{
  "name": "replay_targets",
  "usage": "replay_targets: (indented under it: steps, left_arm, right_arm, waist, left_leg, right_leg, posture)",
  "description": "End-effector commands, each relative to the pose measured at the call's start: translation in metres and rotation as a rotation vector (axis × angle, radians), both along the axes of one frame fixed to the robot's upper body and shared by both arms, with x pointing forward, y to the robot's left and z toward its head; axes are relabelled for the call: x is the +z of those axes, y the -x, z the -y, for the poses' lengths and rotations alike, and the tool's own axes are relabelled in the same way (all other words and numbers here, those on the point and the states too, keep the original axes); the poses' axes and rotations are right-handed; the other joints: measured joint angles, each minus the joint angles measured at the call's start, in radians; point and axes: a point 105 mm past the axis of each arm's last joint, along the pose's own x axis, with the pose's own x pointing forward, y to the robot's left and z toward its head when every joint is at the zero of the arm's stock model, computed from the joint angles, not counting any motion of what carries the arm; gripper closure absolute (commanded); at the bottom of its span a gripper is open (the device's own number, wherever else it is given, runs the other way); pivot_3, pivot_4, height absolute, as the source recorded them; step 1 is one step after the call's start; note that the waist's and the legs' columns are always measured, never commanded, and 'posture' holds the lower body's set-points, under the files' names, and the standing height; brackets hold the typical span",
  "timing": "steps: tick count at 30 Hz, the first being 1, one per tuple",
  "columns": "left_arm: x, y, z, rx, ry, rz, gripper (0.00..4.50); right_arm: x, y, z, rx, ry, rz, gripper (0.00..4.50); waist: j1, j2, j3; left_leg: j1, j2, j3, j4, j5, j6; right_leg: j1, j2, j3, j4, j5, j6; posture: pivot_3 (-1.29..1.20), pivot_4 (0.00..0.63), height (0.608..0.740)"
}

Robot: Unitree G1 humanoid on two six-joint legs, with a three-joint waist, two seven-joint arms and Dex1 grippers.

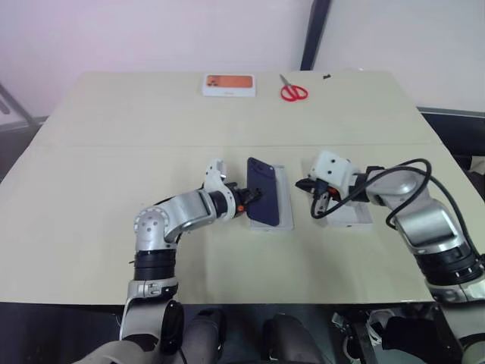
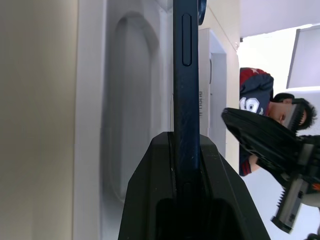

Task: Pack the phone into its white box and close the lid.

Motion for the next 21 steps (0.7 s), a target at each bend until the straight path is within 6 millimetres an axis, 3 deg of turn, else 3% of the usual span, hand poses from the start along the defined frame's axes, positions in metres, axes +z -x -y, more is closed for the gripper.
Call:
replay_targets:
  steps: [1, 6, 15, 21]
  left_arm:
    - [0.011, -0.001, 0.007, -0.017, 0.022, 0.058, 2.70]
    - [0.010, 0.005, 0.008, -0.058, -0.006, 0.088, 0.08]
    - [0.011, 0.008, -0.007, -0.156, -0.237, 0.237, 0.03]
    - [0.020, 0.002, -0.007, -0.177, -0.297, 0.338, 0.03]
  right_arm:
    - [0.014, 0.003, 0.000, 0.020, -0.008, 0.055, 4.50]
    - [0.017, 0.003, 0.000, 0.025, -0.009, 0.060, 4.50]
    - [0.016, 0.002, -0.002, 0.034, -0.012, 0.059, 4.50]
    - [0.014, 0.002, -0.003, 0.035, -0.014, 0.058, 4.50]
  waist:
    - [0.000, 0.000, 0.000]
    - [0.001, 0.000, 0.000]
    - [-0.002, 0.000, 0.000]
    - [0.001, 0.001, 0.000]
  left_leg:
    - [0.000, 0.000, 0.000, 0.001, 0.000, 0.000]
    - [-0.002, 0.000, 0.000, 0.002, 0.000, 0.001]
    - [-0.001, 0.000, -0.001, 0.002, 0.000, 0.001]
    - [-0.002, 0.000, -0.001, 0.002, 0.000, 0.001]
  right_leg:
    - [0.000, 0.000, 0.000, 0.000, 0.000, 0.000]
    - [0.000, 0.000, 0.000, 0.000, 0.000, 0.000]
    - [0.000, 0.000, 0.000, 0.000, 0.000, 0.000]
    - [0.000, 0.000, 0.000, 0.000, 0.000, 0.000]
  posture:
    - [0.00, 0.150, 0.740]
    - [0.00, 0.150, 0.740]
    - [0.00, 0.150, 0.740]
    - [0.00, 0.150, 0.740]
